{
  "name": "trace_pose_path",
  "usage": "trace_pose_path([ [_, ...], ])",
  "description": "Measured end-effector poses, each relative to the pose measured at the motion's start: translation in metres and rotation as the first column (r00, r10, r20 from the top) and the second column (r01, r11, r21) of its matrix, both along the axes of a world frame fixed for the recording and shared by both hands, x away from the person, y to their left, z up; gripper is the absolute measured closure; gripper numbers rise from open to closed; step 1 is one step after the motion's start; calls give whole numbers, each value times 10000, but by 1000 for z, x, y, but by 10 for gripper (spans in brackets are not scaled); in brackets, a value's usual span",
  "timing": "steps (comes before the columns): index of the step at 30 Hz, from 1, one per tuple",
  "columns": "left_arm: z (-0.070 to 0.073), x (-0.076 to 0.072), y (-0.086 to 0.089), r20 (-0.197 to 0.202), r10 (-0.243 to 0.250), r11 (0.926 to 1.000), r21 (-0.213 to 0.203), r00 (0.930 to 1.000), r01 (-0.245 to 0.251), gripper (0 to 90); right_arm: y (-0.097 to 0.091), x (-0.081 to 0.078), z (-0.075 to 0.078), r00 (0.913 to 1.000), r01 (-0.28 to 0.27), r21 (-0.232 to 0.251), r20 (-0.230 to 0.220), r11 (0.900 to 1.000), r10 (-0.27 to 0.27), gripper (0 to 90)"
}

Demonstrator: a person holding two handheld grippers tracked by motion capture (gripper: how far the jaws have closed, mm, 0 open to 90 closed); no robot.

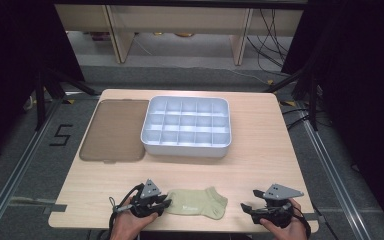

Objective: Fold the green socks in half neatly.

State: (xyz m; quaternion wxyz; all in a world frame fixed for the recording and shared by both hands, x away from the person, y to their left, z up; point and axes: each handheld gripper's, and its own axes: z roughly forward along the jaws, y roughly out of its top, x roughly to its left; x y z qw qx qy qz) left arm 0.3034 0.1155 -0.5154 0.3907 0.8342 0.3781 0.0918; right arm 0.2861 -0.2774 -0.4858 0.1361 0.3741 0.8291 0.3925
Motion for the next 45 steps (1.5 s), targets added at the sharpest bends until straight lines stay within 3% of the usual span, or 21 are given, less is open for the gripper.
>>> trace_pose_path([
  [3, 1, -1, -1, 148, -63, 9998, 166, 9999, 61, 822, 2, -1, 1, 10000, -55, 116, 19, 9999, 55, 358],
  [5, 1, 0, 0, 136, -164, 9996, 232, 9998, 161, 830, 5, 0, 2, 9990, -415, 631, -120, 9971, 423, 403],
  [9, 3, -1, -1, 111, -203, 9996, 188, 9997, 201, 832, 11, -2, 4, 9989, -430, 760, -164, 9962, 444, 472],
  [10, 4, -1, 0, 116, -224, 9995, 210, 9997, 221, 833, 12, 0, 4, 9981, -603, 880, 149, 9943, 593, 500],
  [12, 6, -1, 1, 196, -223, 9995, 215, 9996, 219, 833, 18, 0, 5, 9966, -824, 1048, 32, 9911, 825, 562],
  [13, 7, 0, 2, 213, -318, 9991, 294, 9993, 311, 833, 21, -3, 7, 9976, -637, 1096, -198, 9919, 663, 595],
  [14, 8, 0, 3, 285, -351, 9988, 346, 9990, 341, 834, 23, 0, 7, 9952, -972, 1116, 191, 9890, 957, 632],
  [15, 8, 0, 3, 238, -283, 9990, 340, 9993, 275, 834, 27, -1, 8, 9954, -961, 1151, 137, 9887, 951, 659],
  [16, 8, -1, 2, 158, -204, 9996, 184, 9997, 201, 834, 29, 0, 9, 9930, -1154, 999, 368, 9883, 1123, 684],
  [18, 10, 0, 4, 210, -297, 9990, 347, 9993, 290, 834, 37, 1, 10, 9895, -1430, 1107, 359, 9835, 1399, 731],
  [21, 12, -1, 6, 298, -429, 9985, 346, 9986, 419, 834, 54, 3, 10, 9829, -1816, 862, 463, 9796, 1781, 784],
  [22, 13, -2, 7, 212, -274, 9991, 323, 9994, 267, 834, 54, 3, 10, 9829, -1816, 862, 463, 9796, 1781, 784],
  [24, 14, -2, 9, 152, -229, 9994, 252, 9996, 225, 834, 65, 2, 9, 9786, -2046, 789, 370, 9757, 2023, 805],
  [27, 17, -3, 13, 197, -369, 9988, 342, 9991, 362, 834, 81, 6, 9, 9644, -2630, 713, 497, 9622, 2599, 826],
  [29, 19, -2, 17, 252, -521, 9969, 599, 9983, 505, 834, 91, 8, 8, 9633, -2670, 709, 469, 9611, 2642, 836],
  [34, 26, -3, 24, 202, -396, 9981, 481, 9990, 386, 834, 117, 14, 4, 9461, -3235, 576, 347, 9445, 3219, 855],
  [37, 26, -2, 26, 52, -438, 9977, 530, 9990, 434, 833, 132, 17, 0, 9341, -3568, 413, 273, 9333, 3559, 875],
  [39, 26, -3, 26, 74, -397, 9968, 691, 9992, 391, 833, 144, 19, -5, 9194, -3932, 224, 193, 9192, 3928, 892],
  [41, 27, -4, 26, 60, -413, 9968, 692, 9991, 408, 833, 148, 20, -6, 9209, -3897, 217, 102, 9207, 3896, 896],
  [44, 30, -3, 28, 118, -526, 9968, 602, 9985, 518, 833, 157, 22, -12, 9160, -4009, 103, -119, 9161, 4010, 900],
  [45, 30, -4, 28, 86, -392, 9976, 568, 9992, 387, 833, 163, 24, -16, 9056, -4239, -24, -164, 9057, 4238, 900],
])
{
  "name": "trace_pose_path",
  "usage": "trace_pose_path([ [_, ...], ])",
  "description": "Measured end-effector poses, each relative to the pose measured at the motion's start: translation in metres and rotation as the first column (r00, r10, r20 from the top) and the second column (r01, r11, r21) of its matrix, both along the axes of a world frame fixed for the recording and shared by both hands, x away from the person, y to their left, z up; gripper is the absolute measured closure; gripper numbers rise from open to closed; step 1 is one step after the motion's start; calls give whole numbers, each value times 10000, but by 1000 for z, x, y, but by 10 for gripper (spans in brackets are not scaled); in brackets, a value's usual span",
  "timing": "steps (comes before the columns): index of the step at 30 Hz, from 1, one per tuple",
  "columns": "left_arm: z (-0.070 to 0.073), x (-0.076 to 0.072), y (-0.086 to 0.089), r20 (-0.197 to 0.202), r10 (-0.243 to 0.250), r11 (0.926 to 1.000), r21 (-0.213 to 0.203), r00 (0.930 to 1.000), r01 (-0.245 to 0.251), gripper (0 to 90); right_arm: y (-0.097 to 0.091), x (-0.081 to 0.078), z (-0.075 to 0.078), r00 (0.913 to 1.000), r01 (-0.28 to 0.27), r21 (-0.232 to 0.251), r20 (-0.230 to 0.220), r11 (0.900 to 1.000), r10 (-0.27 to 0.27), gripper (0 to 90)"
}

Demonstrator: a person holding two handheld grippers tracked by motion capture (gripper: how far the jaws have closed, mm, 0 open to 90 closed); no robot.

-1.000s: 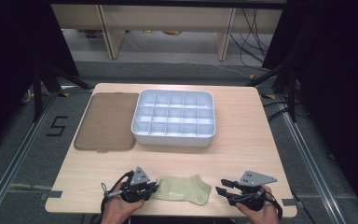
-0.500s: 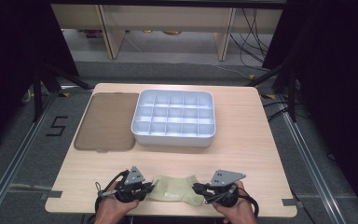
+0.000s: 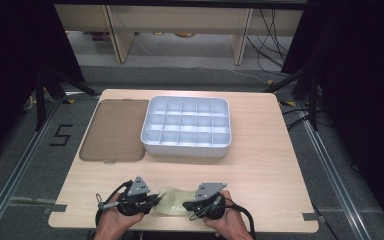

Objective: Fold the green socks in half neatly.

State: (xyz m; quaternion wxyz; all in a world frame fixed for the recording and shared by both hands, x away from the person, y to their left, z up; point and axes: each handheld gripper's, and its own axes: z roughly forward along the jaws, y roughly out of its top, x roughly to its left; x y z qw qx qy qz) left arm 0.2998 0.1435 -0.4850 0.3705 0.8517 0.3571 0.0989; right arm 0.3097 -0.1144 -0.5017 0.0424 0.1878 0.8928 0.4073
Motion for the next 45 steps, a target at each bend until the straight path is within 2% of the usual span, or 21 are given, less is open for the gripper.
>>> trace_pose_path([
  [2, 1, 0, 1, -97, 50, 9999, -112, 9999, -51, 833, 3, 0, -1, 9999, -95, -143, -125, 9999, 93, 900],
  [4, 2, 0, 3, -10, 19, 10000, 11, 10000, -19, 833, 9, 0, -4, 9996, -196, -320, -213, 9993, 189, 900],
  [8, 6, -1, 5, -47, 61, 9997, -231, 10000, -62, 833, 18, 0, -10, 9990, -323, -575, -329, 9978, 304, 900],
  [13, 9, -1, 7, 23, 100, 9996, -253, 9999, -99, 833, 22, 3, -11, 9989, -428, -434, -209, 9981, 420, 900],
  [14, 9, -1, 7, 15, 114, 9997, -236, 9999, -114, 833, 21, 3, -9, 9987, -387, -522, -362, 9979, 369, 900],
  [16, 10, -1, 6, 82, 5, 9999, -163, 10000, -4, 833, 19, 9, -5, 9995, -263, -331, -159, 9991, 258, 900],
  [19, 10, -1, 4, 78, 85, 9999, -110, 9999, -84, 832, 16, 22, 2, 9995, 108, -467, 292, 9989, -95, 900],
  [21, 11, -2, 3, 53, 99, 9998, -194, 9999, -98, 832, 15, 30, 2, 9987, 337, -510, 389, 9981, -318, 900],
  [22, 12, -1, 4, 133, -107, 9999, -110, 9999, 108, 831, 15, 34, 2, 9984, 427, -606, 401, 9973, -403, 900],
  [25, 15, -1, 2, 142, 93, 9997, -233, 9999, -89, 832, 17, 43, -1, 9984, 544, -710, 212, 9960, -530, 900],
  [27, 18, -1, 1, 221, -144, 9996, -257, 9997, 149, 831, 19, 46, -6, 9978, 655, -917, 84, 9936, -650, 900],
  [28, 19, -1, 0, 263, -118, 9996, -269, 9996, 125, 832, 20, 47, -8, 9980, 603, -927, 219, 9939, -585, 900],
  [29, 21, 0, 0, 290, -95, 9997, -231, 9995, 102, 832, 20, 48, -7, 9978, 658, -890, -30, 9939, -663, 900],
  [32, 24, 1, -2, 336, -4, 9994, -353, 9994, 16, 832, 23, 48, -8, 9975, 695, -836, -32, 9941, -700, 900],
  [35, 29, 3, -1, 453, -216, 9993, -304, 9987, 230, 833, 25, 51, -7, 9973, 727, -898, -61, 9933, -735, 900],
  [36, 30, 3, -1, 522, -217, 9991, -344, 9984, 235, 833, 27, 52, -8, 9975, 680, -721, -139, 9951, -692, 900],
  [37, 31, 2, -2, 414, -50, 9990, -449, 9991, 68, 833, 27, 54, -8, 9980, 605, -791, -128, 9950, -617, 900],
  [40, 34, 5, -2, 641, -124, 9992, -366, 9979, 148, 833, 29, 56, -8, 9972, 689, -723, -231, 9950, -708, 900],
  [42, 35, 6, -3, 636, -76, 9995, -289, 9979, 95, 833, 30, 57, -9, 9976, 651, -697, -183, 9954, -665, 900],
  [43, 35, 5, -5, 546, -6, 9990, -443, 9985, 30, 833, 30, 57, -9, 9972, 701, -684, -208, 9952, -716, 900],
  [45, 35, 6, -6, 645, -280, 9992, -279, 9975, 298, 833, 29, 58, -8, 9969, 724, -682, -260, 9950, -743, 900],
])
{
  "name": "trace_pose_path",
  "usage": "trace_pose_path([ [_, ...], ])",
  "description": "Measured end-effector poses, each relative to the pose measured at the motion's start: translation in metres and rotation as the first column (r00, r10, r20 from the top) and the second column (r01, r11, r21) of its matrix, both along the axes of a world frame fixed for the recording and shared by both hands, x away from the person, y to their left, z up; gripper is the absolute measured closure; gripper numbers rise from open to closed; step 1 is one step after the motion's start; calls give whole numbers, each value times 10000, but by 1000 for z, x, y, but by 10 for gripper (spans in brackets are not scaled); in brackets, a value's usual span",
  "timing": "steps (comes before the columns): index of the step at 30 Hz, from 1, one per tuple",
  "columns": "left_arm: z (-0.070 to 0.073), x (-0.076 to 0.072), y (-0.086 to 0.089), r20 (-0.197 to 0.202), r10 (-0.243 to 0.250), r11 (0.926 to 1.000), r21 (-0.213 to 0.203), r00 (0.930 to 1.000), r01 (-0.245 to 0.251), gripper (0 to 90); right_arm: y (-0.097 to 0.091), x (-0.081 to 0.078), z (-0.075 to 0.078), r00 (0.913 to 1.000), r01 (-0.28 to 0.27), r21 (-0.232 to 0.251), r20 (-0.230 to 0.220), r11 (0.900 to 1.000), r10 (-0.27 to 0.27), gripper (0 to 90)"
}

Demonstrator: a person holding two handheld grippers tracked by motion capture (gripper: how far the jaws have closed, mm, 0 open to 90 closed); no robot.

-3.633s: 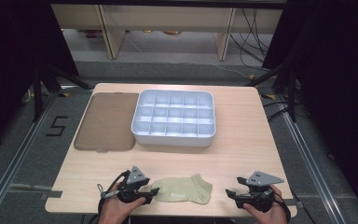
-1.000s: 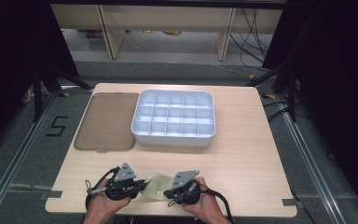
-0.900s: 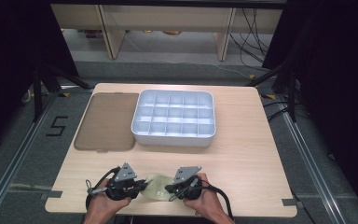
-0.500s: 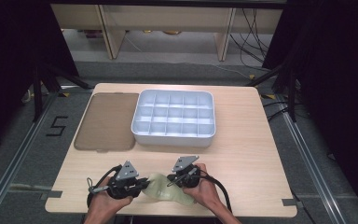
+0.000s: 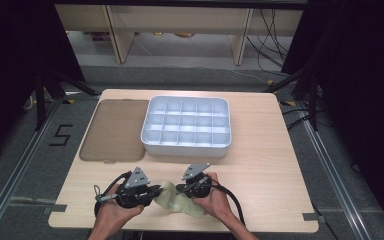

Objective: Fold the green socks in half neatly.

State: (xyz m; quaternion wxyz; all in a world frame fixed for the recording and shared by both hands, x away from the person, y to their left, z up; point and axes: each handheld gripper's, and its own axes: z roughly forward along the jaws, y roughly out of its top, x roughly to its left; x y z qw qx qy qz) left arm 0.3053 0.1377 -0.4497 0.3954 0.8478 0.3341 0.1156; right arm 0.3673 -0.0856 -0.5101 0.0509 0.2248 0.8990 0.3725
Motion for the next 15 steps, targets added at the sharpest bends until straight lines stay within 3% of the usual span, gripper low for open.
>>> trace_pose_path([
  [7, 1, -1, 0, -73, 95, 9999, -96, 9999, -96, 832, -14, -1, 13, 9998, 215, 302, 36, 9993, -216, 900],
  [15, 3, -1, -6, -164, 123, 9998, -137, 9998, -125, 828, -56, -18, 26, 9985, 529, 187, 123, 9984, -532, 900],
])
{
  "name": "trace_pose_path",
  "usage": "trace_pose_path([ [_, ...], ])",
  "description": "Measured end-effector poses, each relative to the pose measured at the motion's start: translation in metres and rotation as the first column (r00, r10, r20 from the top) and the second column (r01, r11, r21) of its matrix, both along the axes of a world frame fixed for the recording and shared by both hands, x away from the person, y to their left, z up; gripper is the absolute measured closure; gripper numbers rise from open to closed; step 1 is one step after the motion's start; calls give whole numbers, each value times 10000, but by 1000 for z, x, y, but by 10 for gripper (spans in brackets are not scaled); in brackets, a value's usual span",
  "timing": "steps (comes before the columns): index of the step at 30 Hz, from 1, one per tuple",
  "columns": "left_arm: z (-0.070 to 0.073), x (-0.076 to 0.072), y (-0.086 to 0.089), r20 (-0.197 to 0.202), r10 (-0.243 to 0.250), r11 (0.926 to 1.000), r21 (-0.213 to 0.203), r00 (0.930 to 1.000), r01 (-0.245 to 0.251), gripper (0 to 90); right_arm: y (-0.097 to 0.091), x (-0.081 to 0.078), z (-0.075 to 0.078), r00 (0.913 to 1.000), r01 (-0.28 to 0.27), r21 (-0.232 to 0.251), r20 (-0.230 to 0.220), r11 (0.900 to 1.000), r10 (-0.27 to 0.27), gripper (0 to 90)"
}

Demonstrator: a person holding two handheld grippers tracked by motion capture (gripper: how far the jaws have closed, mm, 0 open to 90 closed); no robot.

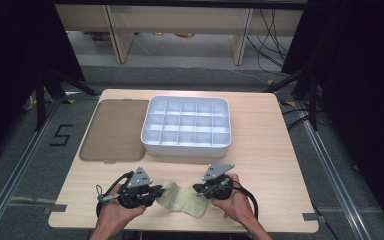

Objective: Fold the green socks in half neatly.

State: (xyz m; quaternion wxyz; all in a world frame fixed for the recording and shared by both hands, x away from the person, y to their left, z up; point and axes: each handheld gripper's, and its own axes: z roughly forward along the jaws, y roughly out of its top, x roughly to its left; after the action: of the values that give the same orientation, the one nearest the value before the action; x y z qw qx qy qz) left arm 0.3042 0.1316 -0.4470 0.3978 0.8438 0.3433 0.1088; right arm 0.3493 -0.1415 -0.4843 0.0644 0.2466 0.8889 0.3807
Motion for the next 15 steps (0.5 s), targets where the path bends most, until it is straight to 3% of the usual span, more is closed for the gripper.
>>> trace_pose_path([
  [8, 4, 2, -9, 58, -181, 9998, -53, 9998, 181, 825, -23, -15, 0, 9999, -63, -135, -161, 9999, 61, 900],
  [12, 5, 2, -14, 52, -168, 9999, 7, 9998, 168, 824, -24, -21, -9, 9989, -57, -432, -458, 9990, 37, 900],
  [14, 5, 3, -17, 31, -300, 9995, -112, 9995, 301, 824, -24, -19, -12, 9995, -135, -468, -291, 9988, 122, 900],
  [15, 5, 3, -18, 30, -305, 9995, -89, 9995, 305, 823, -23, -19, -13, 9986, -107, -499, -532, 9987, 80, 900],
])
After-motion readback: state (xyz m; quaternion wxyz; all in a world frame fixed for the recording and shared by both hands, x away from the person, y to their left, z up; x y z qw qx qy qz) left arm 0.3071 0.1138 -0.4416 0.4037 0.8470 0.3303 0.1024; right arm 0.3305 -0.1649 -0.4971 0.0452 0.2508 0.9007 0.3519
